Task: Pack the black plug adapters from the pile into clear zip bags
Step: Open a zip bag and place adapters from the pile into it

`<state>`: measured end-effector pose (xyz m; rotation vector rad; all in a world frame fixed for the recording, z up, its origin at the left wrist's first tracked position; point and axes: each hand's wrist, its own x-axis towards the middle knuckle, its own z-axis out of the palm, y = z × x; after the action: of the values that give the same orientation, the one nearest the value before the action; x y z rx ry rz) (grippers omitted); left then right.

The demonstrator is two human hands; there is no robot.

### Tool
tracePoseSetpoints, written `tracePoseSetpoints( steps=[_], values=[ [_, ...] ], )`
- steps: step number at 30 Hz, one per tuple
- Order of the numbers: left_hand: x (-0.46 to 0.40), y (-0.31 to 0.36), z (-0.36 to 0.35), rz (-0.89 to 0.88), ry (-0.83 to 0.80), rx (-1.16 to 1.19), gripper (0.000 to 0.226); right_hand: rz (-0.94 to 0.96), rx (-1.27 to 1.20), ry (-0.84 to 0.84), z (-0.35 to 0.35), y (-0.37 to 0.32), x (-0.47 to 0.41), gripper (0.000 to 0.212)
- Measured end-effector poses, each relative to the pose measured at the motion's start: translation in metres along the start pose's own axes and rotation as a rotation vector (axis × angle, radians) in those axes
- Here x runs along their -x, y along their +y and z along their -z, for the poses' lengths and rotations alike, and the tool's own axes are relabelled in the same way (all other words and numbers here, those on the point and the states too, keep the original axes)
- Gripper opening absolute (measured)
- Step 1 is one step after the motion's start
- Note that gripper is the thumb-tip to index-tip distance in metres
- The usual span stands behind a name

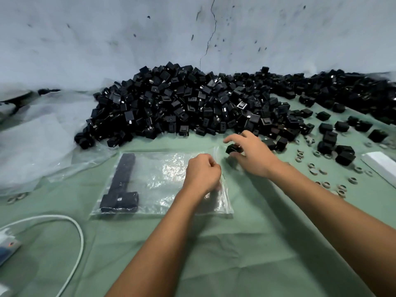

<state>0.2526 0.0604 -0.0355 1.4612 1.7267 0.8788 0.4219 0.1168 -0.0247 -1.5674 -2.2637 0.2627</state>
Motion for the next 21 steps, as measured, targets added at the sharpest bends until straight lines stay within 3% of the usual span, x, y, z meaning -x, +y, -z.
tracePoseSetpoints(
  steps=[3, 5, 14, 18, 21],
  values=[
    [0.002, 0.003, 0.01, -0.003, 0.007, -0.006, 0.016, -0.129, -0.62, -0.154, 0.005, -0.018, 0.011, 0.023],
    [0.005, 0.007, 0.018, -0.02, 0.032, -0.048, 0.015, -0.2, -0.852, -0.308, 0.009, -0.025, 0.015, 0.019],
    [0.013, 0.031, 0.042, -0.089, 0.136, -0.144, 0.011, -0.129, -0.791, -0.546, 0.018, -0.046, 0.011, 0.025],
    [0.02, 0.047, 0.05, -0.191, 0.206, -0.239, 0.012, -0.035, -0.834, -0.705, 0.021, -0.061, 0.01, 0.014],
    [0.027, 0.063, 0.057, -0.232, 0.209, -0.261, 0.012, -0.032, -0.791, -0.807, 0.02, -0.077, 0.009, 0.034]
  ],
)
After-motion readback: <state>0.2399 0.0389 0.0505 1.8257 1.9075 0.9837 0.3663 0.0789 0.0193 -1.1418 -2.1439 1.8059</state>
